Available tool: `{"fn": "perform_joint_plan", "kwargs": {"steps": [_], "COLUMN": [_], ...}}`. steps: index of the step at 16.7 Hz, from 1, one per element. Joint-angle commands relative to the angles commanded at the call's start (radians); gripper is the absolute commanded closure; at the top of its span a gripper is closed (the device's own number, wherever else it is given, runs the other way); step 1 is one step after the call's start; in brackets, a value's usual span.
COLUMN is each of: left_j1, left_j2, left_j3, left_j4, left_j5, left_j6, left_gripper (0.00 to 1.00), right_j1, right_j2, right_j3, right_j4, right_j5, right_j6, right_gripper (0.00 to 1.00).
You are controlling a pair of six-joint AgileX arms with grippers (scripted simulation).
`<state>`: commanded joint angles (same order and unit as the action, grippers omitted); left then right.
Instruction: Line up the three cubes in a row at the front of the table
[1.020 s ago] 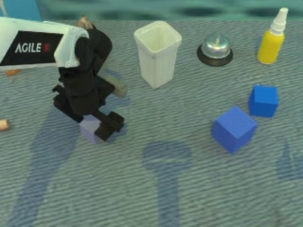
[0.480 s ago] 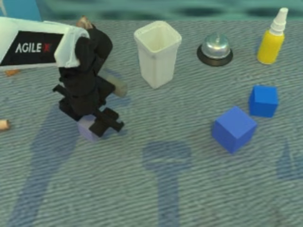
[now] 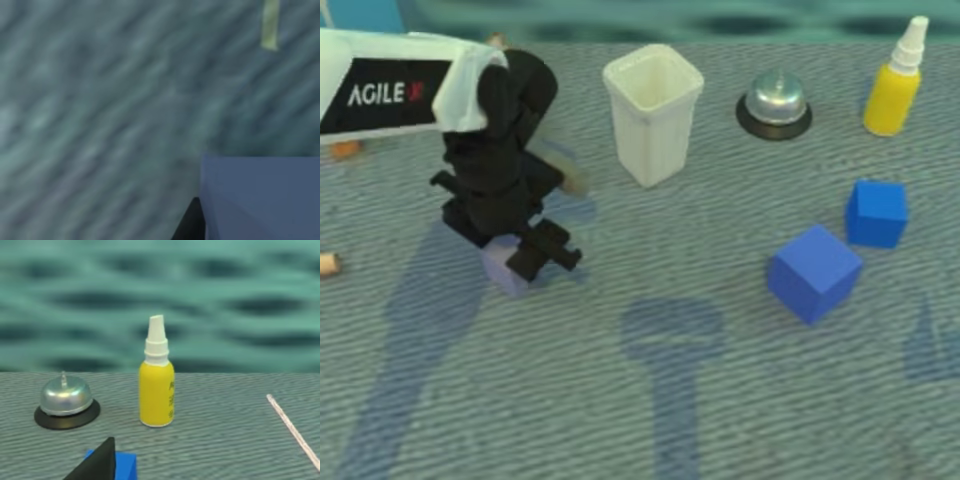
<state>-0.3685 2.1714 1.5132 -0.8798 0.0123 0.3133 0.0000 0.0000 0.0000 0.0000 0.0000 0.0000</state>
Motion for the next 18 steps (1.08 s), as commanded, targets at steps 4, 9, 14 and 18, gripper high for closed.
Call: {"fn": "perform_joint_plan", "kwargs": {"steps": [4,9,14,18], "left_j1": [0.013,0.018,-0.029,-0.146], "left_j2": [-0.054,-0.079,-0.051,0.012], "left_j3": [0.087,0.115,0.152,0.258], "left_j4": [-0.155,-0.198,-0.214,-0.269], "left_j5": [-0.001,-0.001,-0.003,-0.009], "left_j6": [-0.004,-0.005,-0.068,-0.29], "left_gripper": [1.0,1.0,1.0,1.0], "right_j1": [0.0,0.0,0.0,0.0], "right_j2": [0.0,0.0,0.0,0.0], "right_j3": [0.0,0.0,0.0,0.0], "right_j4": [0.0,0.0,0.0,0.0], "right_j5": [0.0,0.0,0.0,0.0], "right_j6": [0.0,0.0,0.0,0.0], "right_gripper": [0.0,0.0,0.0,0.0]}}
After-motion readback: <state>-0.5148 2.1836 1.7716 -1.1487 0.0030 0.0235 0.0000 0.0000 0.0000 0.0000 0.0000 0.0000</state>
